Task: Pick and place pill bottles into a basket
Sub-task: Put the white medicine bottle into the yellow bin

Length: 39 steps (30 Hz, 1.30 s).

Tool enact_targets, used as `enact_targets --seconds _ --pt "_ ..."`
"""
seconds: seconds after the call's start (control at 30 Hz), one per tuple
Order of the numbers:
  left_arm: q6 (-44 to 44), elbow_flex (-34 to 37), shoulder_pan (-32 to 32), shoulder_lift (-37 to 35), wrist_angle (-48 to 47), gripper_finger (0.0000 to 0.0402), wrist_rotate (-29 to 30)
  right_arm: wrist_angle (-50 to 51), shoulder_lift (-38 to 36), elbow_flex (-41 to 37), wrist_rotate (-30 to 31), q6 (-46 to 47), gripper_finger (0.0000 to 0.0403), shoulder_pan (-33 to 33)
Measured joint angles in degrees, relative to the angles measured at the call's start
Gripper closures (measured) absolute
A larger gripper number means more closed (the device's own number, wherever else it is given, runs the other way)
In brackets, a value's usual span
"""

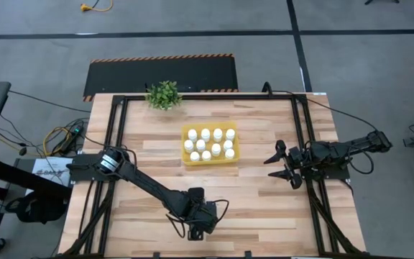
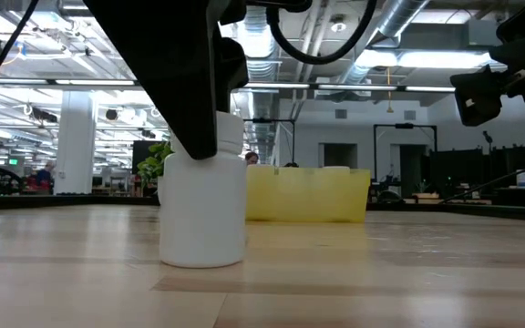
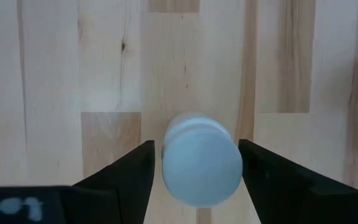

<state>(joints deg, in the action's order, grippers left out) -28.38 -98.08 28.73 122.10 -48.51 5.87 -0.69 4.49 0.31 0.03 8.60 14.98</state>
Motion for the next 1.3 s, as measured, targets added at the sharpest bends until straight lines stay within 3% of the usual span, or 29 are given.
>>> enact_targets --seconds 0.43,0.93,1.3 --pt "0.03 -0.03 0.0 -0.11 0.04 0.0246 -0.2 0.0 0.0 -0.01 0.0 0.0 0.0177 0.0" --pt "1.93 -0.08 0.0 -0.11 0.01 0.0248 -1.11 0.0 0.0 0.0 0.0 0.0 0.0177 0.0" --pt "7.17 -5.59 -1.65 -0.11 -6.63 0.0248 -2.86 0.02 0.0 -0.02 0.0 0.0 0.0177 0.0"
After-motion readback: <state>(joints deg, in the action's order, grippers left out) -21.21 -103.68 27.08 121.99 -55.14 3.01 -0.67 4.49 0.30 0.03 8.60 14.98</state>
